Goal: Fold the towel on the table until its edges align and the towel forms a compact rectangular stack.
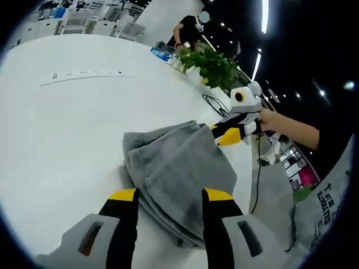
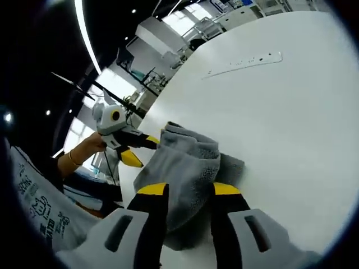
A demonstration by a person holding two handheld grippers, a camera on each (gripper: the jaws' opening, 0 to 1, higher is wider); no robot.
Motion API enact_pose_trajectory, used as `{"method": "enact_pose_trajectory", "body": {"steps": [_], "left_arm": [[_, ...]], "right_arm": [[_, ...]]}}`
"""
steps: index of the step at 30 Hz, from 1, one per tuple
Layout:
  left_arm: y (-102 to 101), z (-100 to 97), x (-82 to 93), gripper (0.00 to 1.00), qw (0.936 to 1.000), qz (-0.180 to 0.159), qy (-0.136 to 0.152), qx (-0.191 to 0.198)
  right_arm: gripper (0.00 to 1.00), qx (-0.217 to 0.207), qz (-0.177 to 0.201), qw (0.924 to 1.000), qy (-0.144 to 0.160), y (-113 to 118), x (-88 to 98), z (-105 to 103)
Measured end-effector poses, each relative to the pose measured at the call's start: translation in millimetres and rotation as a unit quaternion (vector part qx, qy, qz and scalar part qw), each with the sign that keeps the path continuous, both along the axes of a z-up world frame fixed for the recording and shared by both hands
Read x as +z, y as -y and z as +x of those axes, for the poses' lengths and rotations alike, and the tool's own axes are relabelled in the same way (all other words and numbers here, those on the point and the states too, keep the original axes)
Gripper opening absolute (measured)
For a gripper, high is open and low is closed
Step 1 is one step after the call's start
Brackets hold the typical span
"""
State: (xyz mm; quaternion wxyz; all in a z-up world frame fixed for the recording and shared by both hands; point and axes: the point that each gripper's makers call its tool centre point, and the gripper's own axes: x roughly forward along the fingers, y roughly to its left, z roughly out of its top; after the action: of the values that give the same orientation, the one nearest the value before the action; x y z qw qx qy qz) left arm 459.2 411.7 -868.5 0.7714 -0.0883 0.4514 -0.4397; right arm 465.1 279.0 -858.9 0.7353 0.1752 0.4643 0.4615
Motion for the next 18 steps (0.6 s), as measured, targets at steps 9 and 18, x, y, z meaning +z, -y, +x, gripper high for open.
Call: {"method": "enact_pose_trajectory", "body": {"steps": [9,18], "left_arm": [[-0.5,-25.0,-3.1,0.50,0.9988,0.037,0.026,-0.019],[2.8,-47.3,-3.8,0.51,0.9987,0.039,0.026,-0.019]], "right_arm": [[0.39,0.009,-0.029,0.9987,0.040,4.0,-5.2,-14.6],[0.39,0.039,-0.045,0.9962,0.063,5.2,-3.2,-37.6]]}}
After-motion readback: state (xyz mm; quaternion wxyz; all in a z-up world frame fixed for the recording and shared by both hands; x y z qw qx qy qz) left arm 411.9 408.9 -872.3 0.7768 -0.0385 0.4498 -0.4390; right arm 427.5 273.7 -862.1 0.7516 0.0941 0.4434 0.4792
